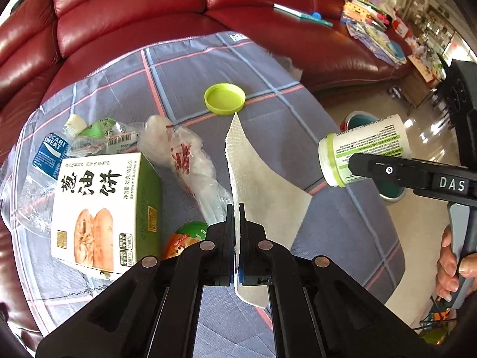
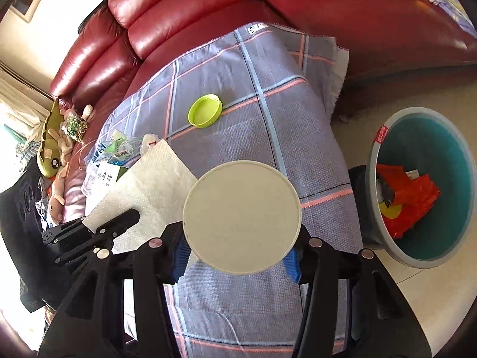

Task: Collect trash
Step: 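Carry towel and bottle over the teal bin and open both tools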

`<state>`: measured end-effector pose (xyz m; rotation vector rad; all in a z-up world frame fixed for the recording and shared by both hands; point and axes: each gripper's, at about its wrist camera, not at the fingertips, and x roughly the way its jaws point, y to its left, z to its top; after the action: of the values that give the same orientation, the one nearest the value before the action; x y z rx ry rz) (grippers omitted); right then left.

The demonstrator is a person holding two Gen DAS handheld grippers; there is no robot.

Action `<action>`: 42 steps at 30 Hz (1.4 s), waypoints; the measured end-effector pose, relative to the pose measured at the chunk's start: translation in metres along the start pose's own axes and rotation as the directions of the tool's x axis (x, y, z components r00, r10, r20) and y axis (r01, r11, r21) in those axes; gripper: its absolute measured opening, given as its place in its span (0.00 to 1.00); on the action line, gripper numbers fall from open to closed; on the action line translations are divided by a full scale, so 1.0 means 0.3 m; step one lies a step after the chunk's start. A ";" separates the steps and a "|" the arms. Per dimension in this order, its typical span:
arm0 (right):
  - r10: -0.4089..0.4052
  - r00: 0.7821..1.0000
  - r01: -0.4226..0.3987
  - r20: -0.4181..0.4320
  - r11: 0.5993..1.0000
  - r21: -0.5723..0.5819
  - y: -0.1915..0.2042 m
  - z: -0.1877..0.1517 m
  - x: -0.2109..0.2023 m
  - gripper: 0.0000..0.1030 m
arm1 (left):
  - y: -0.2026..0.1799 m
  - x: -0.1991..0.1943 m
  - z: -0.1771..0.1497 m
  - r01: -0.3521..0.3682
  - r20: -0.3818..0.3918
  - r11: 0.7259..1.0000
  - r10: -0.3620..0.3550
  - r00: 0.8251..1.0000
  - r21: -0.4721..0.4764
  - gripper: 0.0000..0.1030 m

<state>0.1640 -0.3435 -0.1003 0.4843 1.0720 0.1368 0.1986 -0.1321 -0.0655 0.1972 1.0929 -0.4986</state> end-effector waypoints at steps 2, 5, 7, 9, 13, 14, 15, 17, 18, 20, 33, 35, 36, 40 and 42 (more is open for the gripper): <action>0.018 1.000 -0.019 0.019 1.000 0.014 -0.010 0.005 -0.037 0.47 | -0.018 -0.050 0.017 0.001 0.032 1.000 -0.002 0.999 0.014 0.02; 0.034 0.998 -0.036 0.050 0.999 0.037 -0.036 0.010 -0.097 0.47 | -0.056 -0.119 0.043 0.013 0.074 0.999 -0.015 0.997 0.034 0.02; 0.038 0.997 -0.042 0.072 0.998 0.055 -0.065 0.010 -0.140 0.47 | -0.091 -0.154 0.059 0.022 0.095 0.998 -0.027 0.995 0.052 0.02; 0.030 0.994 -0.038 0.102 0.997 0.073 -0.106 0.011 -0.191 0.47 | -0.134 -0.177 0.078 0.038 0.108 0.997 -0.046 0.993 0.071 0.02; 0.015 0.988 -0.034 0.154 0.992 0.124 -0.199 0.003 -0.289 0.47 | -0.244 -0.196 0.116 0.063 0.130 0.991 -0.078 0.988 0.118 0.02; 0.009 0.986 -0.032 0.166 0.990 0.136 -0.224 -0.005 -0.310 0.47 | -0.274 -0.196 0.128 0.077 0.130 0.989 -0.094 0.987 0.130 0.02; 0.002 0.984 -0.029 0.177 0.989 0.148 -0.250 -0.008 -0.332 0.47 | -0.307 -0.195 0.141 0.087 0.132 0.986 -0.107 0.986 0.144 0.02; -0.016 0.980 -0.020 0.199 0.984 0.176 -0.312 -0.019 -0.379 0.47 | -0.383 -0.191 0.160 0.103 0.131 0.979 -0.127 0.983 0.177 0.02; -0.026 0.978 -0.015 0.209 0.982 0.190 -0.342 -0.027 -0.402 0.47 | -0.423 -0.184 0.172 0.114 0.129 0.974 -0.140 0.982 0.196 0.02; -0.051 0.973 0.000 0.227 0.976 0.218 -0.408 -0.042 -0.449 0.47 | -0.499 -0.164 0.191 0.134 0.121 0.965 -0.164 0.979 0.224 0.02; -0.176 0.957 0.077 0.229 0.920 0.385 -0.759 -0.127 -0.571 0.47 | -0.899 0.144 0.290 0.281 -0.036 0.914 -0.283 0.958 0.293 0.02; -0.178 0.959 0.079 0.221 0.916 0.392 -0.784 -0.118 -0.561 0.47 | -0.929 0.208 0.299 0.291 -0.064 0.912 -0.285 0.956 0.289 0.02; -0.181 0.959 0.083 0.218 0.915 0.395 -0.790 -0.114 -0.556 0.47 | -0.940 0.242 0.302 0.299 -0.078 0.911 -0.289 0.954 0.284 0.02; -0.180 0.963 0.086 0.203 0.912 0.401 -0.813 -0.092 -0.524 0.47 | -0.970 0.353 0.312 0.282 -0.119 0.920 -0.258 0.959 0.273 0.06; -0.173 0.966 0.083 0.194 0.912 0.401 -0.817 -0.087 -0.505 0.47 | -0.957 0.378 0.309 0.240 -0.122 0.934 -0.215 0.969 0.264 0.46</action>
<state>0.0381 -0.6039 -0.0966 0.7670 0.9033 -0.2519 0.1763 -0.4520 -0.0983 0.3440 1.1384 -0.8607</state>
